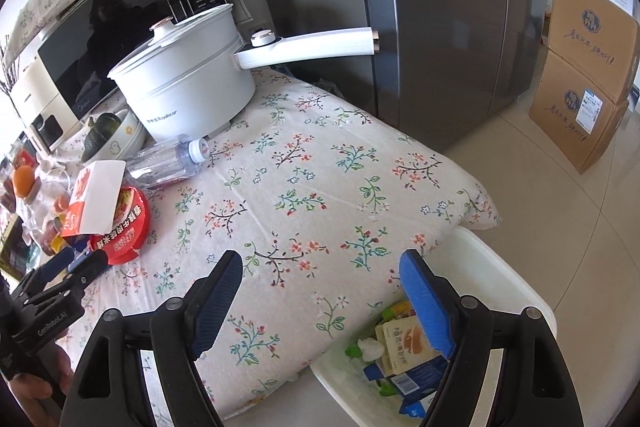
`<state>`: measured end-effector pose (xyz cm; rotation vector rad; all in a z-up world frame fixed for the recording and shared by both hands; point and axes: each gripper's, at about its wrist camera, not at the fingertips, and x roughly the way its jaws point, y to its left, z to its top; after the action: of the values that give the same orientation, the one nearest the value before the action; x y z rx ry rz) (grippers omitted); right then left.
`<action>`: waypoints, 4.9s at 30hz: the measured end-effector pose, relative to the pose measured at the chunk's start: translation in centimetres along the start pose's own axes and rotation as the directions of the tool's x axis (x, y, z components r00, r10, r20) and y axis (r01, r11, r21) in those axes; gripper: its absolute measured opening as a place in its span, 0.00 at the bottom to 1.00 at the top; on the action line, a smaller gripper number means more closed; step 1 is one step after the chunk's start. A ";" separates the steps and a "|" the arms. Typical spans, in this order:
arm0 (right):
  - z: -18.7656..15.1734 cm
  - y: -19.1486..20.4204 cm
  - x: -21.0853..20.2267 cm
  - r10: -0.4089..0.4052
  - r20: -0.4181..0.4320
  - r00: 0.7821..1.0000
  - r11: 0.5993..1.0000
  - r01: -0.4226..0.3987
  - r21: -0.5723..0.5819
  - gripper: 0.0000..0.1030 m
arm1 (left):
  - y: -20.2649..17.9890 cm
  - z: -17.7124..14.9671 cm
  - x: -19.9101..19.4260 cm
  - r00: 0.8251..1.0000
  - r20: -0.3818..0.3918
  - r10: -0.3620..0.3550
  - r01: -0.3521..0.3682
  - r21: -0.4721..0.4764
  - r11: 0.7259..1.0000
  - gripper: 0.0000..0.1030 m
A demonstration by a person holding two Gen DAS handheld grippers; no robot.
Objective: Collect trash
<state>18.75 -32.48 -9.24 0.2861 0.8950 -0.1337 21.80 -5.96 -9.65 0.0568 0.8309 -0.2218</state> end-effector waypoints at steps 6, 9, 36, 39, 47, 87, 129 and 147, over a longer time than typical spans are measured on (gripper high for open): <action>0.3 3.1 1.8 0.028 -0.013 1.000 0.999 -0.028 -0.029 0.80 | 2.9 0.3 0.3 1.000 -0.004 0.027 -0.027 -0.049 0.998 0.90; 0.4 4.5 2.6 0.041 -0.019 0.999 0.999 -0.042 -0.033 0.80 | 4.2 0.4 0.6 0.999 -0.010 0.035 -0.036 -0.077 0.996 0.90; -0.5 13.0 8.5 0.108 -0.088 0.990 0.986 -0.118 -0.118 0.80 | 14.0 0.5 4.3 0.977 0.110 -0.180 0.211 -0.504 0.837 0.26; -0.6 13.8 9.0 0.118 -0.090 0.989 0.983 -0.129 -0.128 0.80 | 14.0 0.8 4.2 0.973 0.125 -0.192 0.229 -0.493 0.839 0.11; -0.5 15.2 10.5 0.174 -0.104 0.979 0.977 -0.185 -0.102 0.79 | 13.2 1.9 1.1 0.964 0.187 -0.189 0.250 -0.401 0.881 0.05; 2.1 15.2 8.2 0.326 -0.036 0.945 0.944 -0.327 -0.043 0.03 | 13.6 1.7 -7.1 0.975 0.221 -0.031 0.098 -0.300 0.949 0.02; -6.4 22.5 9.5 0.022 -0.071 0.997 0.787 -0.061 -0.613 0.28 | 13.2 -2.3 -4.6 0.997 -0.060 -0.052 0.037 -0.230 0.973 0.24; -4.1 19.8 6.8 0.102 -0.101 0.990 0.866 -0.138 -0.481 0.04 | 16.1 -5.3 0.7 0.964 -0.100 -0.248 0.174 -0.467 0.867 0.08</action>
<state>24.53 -12.33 -13.28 -0.1287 0.9486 0.2223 21.95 10.38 -14.30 -0.4685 1.0311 -0.2261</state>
